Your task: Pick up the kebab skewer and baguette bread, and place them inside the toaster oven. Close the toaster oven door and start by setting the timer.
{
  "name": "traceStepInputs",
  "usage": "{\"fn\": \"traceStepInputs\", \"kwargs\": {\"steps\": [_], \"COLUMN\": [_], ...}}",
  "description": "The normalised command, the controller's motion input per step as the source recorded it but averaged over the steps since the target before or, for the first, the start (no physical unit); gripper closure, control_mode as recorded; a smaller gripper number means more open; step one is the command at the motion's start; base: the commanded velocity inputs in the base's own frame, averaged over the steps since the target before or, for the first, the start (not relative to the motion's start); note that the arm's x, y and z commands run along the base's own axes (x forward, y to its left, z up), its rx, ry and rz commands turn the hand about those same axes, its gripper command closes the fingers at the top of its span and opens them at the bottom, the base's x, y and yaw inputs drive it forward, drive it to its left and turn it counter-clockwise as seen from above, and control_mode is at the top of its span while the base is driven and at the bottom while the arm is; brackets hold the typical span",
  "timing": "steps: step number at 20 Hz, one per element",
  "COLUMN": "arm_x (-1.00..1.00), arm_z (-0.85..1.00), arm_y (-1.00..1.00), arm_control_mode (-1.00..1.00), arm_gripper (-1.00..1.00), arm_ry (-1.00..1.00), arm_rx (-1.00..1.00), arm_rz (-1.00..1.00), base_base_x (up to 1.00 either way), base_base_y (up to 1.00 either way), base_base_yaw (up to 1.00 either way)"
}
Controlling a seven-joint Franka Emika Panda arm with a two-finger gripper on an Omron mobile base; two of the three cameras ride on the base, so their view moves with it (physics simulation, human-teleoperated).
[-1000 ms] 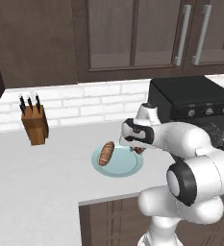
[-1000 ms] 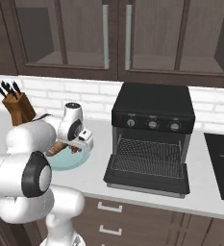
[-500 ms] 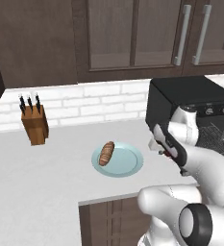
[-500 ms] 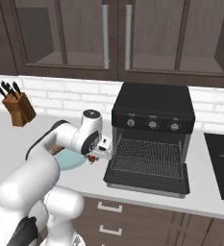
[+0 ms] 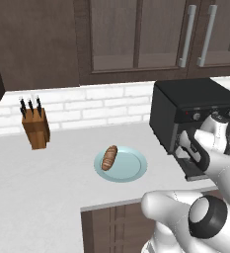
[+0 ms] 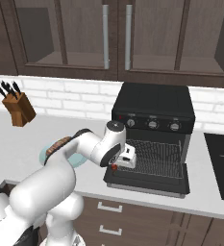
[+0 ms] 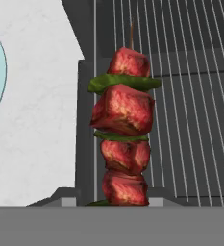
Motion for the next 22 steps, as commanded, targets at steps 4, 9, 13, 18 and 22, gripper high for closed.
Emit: {"fn": "traceStepInputs", "kwargs": {"steps": [4, 9, 13, 18, 22], "arm_x": [0.40, 0.28, 0.01, 0.04, 0.00], "arm_z": [0.02, 0.01, 0.05, 0.01, -0.06], "arm_y": [-0.58, -0.43, -0.24, 0.00, 0.14], "arm_control_mode": [-1.00, -1.00, -1.00, -1.00, -1.00], "arm_gripper": [1.00, 1.00, 1.00, 1.00, -1.00], "arm_ry": [0.00, 0.00, 0.00, -0.01, -0.04], "arm_rx": [0.00, 0.00, 0.00, 0.00, 0.00], "arm_rz": [0.00, 0.00, 0.00, 0.00, 0.00], "base_base_x": [0.00, 0.00, 0.00, 0.00, 0.00], "base_base_y": [0.00, 0.00, 0.00, 0.00, 0.00], "base_base_yaw": [0.00, 0.00, 0.00, 0.00, 0.00]}}
